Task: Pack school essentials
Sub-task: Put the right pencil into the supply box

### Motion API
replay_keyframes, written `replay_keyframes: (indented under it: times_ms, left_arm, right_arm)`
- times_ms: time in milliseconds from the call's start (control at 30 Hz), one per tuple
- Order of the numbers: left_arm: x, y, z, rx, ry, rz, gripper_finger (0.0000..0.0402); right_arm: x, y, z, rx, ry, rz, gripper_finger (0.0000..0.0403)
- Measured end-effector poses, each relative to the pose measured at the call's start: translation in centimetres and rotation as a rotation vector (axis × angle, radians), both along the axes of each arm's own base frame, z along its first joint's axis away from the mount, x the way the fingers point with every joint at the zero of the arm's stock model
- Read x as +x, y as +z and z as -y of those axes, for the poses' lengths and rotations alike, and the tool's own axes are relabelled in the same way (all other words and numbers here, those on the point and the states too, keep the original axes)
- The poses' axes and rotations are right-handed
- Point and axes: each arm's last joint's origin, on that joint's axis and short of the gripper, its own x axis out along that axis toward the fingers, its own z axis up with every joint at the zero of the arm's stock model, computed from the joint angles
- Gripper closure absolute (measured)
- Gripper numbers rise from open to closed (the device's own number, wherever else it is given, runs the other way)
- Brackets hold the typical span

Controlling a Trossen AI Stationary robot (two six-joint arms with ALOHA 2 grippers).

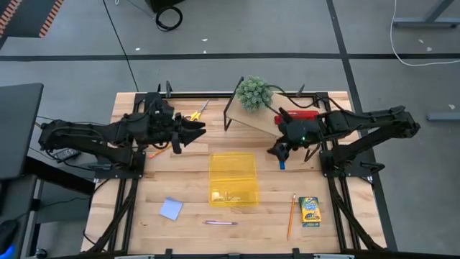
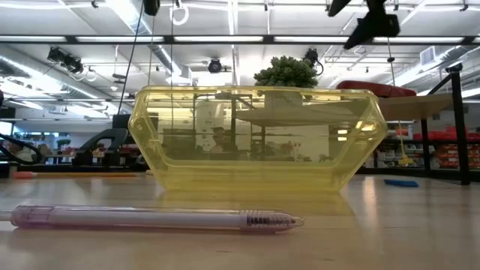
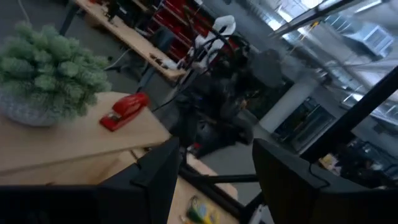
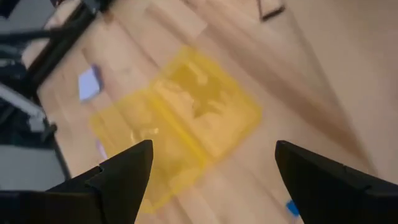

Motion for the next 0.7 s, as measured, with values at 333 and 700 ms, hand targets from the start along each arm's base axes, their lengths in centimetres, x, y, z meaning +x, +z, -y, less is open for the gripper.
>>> replay_keyframes:
  times_ms: [333, 700]
  left_arm:
    - [0.1, -0.3, -0.2, 0.014, 0.014, -0.026, 0.0192]
    - [0.2, -1.2, -0.1, 0.051, 0.009, -0.128, 0.0194]
  right_arm:
    - [0.9, -3.7, -4.6, 0.258, -0.174, -0.291, 0.0065]
    - [-0.1, -6.4, -10.4, 0.425, -0.320, -0.551, 0.0079]
